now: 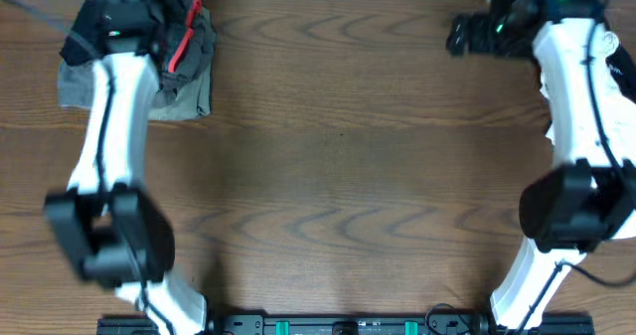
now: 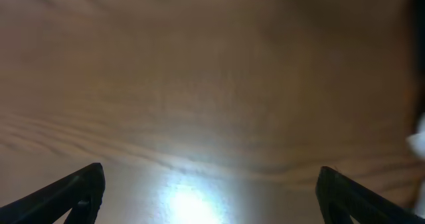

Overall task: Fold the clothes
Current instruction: 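Release the pants on the stack and move the right arm to rest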

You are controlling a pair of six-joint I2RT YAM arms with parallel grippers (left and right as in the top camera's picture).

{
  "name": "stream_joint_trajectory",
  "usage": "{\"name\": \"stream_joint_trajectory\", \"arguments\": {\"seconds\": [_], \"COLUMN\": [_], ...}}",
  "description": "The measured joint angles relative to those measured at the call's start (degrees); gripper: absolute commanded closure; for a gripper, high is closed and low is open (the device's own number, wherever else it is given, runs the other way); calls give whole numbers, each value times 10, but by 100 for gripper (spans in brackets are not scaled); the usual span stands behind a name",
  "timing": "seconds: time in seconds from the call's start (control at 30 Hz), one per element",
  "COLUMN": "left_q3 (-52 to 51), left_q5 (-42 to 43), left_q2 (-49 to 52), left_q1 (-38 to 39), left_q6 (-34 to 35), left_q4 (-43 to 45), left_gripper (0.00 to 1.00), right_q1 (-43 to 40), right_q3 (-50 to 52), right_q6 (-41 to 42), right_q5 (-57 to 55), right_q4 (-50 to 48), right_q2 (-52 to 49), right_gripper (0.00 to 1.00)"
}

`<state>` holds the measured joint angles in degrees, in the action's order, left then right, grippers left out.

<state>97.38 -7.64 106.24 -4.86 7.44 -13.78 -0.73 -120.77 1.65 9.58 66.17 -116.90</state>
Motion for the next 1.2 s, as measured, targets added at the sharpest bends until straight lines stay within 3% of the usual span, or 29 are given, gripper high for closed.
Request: {"name": "stream_joint_trajectory", "arguments": {"seconds": [0.2, 0.47, 0.8, 1.1, 1.2], "left_q3": [3, 3, 3, 3, 3], "left_q5": [-1, -1, -1, -1, -1], "left_q2": [-111, -122, -122, -122, -122], "left_q1": [0, 0, 0, 0, 0], "left_q6": [0, 0, 0, 0, 0], "left_q4": [-119, -134, -134, -134, -134], "left_gripper": [2, 2, 2, 2, 2], "right_q1": [0, 0, 0, 0, 0], "right_q3": [-75, -85, -85, -85, -73], "right_q6": [-7, -9, -9, 7, 7], "right_q5": [-3, -3, -3, 19, 1], "right_q4": [21, 33, 39, 150, 125], "right_q2": [93, 196, 204, 204, 211], "right_gripper": [1, 1, 1, 1, 1]}}
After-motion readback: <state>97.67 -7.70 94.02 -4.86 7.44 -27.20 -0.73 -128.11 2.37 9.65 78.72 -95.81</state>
